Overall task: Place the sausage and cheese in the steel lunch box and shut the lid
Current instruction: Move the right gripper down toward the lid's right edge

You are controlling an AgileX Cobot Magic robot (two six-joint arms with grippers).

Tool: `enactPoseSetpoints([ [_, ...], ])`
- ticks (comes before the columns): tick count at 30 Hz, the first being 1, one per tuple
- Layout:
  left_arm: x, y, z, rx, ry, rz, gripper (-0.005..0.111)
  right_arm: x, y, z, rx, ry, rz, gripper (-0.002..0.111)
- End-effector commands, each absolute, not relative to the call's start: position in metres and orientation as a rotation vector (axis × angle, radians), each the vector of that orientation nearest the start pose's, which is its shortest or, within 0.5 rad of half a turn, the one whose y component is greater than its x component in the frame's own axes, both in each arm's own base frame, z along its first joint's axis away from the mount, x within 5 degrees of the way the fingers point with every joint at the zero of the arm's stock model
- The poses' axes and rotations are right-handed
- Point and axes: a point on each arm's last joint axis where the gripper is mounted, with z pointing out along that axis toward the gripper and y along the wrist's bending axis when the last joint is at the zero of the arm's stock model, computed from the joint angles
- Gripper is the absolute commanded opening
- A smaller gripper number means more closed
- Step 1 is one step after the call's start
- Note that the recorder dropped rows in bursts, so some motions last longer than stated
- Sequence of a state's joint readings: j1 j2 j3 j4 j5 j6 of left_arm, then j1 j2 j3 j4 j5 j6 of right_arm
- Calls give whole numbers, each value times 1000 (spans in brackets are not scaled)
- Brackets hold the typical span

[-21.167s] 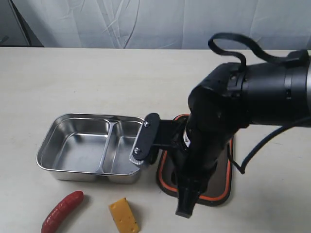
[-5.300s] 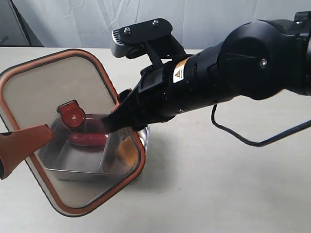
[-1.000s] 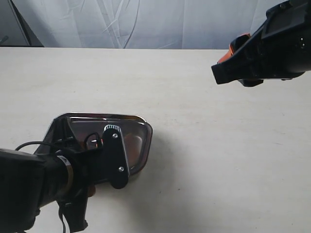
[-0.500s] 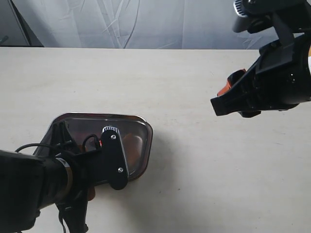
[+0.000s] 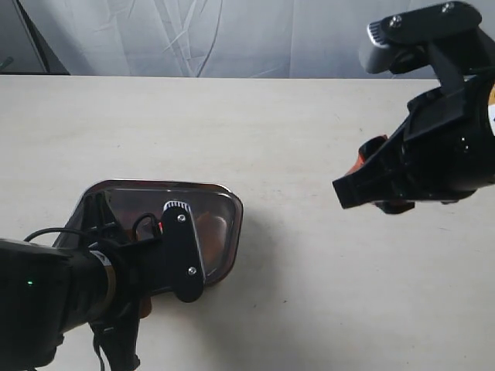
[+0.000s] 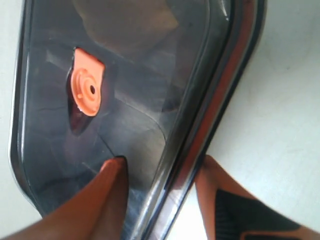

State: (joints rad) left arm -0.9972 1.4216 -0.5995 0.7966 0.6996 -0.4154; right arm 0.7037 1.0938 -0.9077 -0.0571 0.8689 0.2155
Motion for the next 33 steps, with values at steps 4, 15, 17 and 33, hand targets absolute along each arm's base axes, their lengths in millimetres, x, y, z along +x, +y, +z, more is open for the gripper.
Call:
enactPoseSetpoints([
  [4,155,-163,179,1475,2199,456,43,148,144,257,-753,2641,489,30],
  [15,155,-163,179,1474,2202,455,43,168,170,219,-570,2651,668,0],
  [17,155,-163,179,1468,2208,451,43,176,174,213,-503,2632,677,0],
  [33,154,-162,178,1399,2259,436,43,201,191,163,-177,2734,682,0],
])
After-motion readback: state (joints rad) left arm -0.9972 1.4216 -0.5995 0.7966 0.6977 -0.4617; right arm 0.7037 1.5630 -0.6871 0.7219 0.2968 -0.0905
